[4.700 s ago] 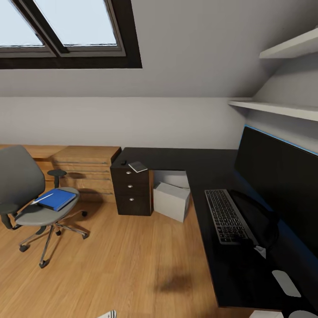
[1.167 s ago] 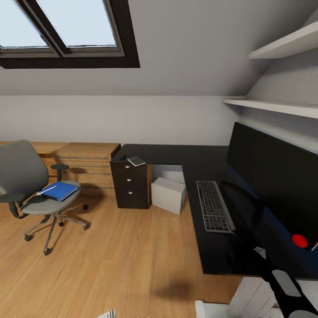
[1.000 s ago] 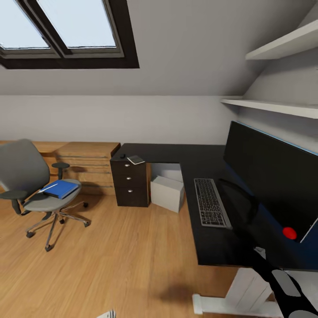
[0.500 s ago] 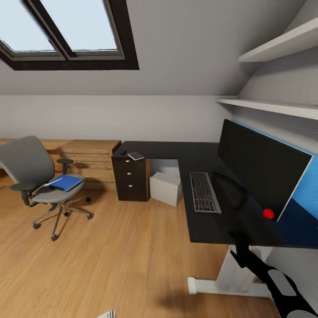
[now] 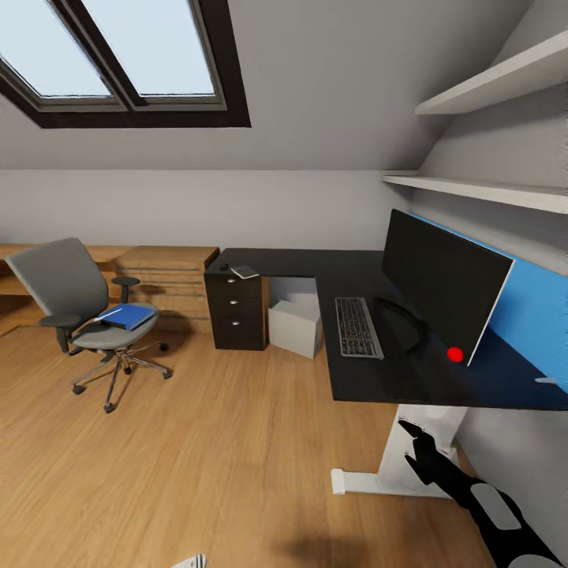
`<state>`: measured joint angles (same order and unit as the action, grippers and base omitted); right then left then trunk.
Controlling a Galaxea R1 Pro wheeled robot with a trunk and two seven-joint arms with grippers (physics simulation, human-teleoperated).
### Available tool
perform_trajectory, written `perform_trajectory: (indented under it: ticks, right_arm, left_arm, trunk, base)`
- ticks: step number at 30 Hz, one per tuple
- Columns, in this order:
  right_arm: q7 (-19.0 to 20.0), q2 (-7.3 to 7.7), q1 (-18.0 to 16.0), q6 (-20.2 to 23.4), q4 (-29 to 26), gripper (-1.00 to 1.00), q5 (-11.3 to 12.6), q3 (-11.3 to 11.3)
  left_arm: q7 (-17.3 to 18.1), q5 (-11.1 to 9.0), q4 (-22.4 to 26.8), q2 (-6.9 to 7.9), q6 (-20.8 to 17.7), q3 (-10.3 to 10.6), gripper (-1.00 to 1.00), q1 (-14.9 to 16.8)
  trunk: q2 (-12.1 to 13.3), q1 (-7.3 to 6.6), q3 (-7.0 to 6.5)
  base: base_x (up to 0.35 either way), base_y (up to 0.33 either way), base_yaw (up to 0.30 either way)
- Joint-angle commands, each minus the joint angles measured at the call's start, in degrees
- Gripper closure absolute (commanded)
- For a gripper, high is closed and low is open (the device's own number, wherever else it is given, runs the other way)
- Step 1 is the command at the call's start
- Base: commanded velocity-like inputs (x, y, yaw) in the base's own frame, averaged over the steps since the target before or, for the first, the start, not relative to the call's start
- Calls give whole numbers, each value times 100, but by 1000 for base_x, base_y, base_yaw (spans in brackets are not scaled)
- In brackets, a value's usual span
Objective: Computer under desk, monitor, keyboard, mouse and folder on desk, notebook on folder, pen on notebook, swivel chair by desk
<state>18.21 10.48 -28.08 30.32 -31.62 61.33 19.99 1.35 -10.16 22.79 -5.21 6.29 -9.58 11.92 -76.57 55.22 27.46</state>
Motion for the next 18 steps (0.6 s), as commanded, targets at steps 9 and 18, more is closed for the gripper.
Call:
perform_trajectory:
  ticks: [9,18]
  right_arm:
    - [1,-21,-5,-463,20,-100,-16,-796]
    - [-98,-273,-5,-1847,409,-100,-577,-2642]
  left_arm:
    - [12,-50,-3,2,33,-9,-100,3]
    - [6,-32,-3,51,344,-9,-100,3]
  trunk:
    - [-3,-4,6]
    - [-3,-4,6]
  base:
    - [-241,0,0]
    - [-38,0,0]
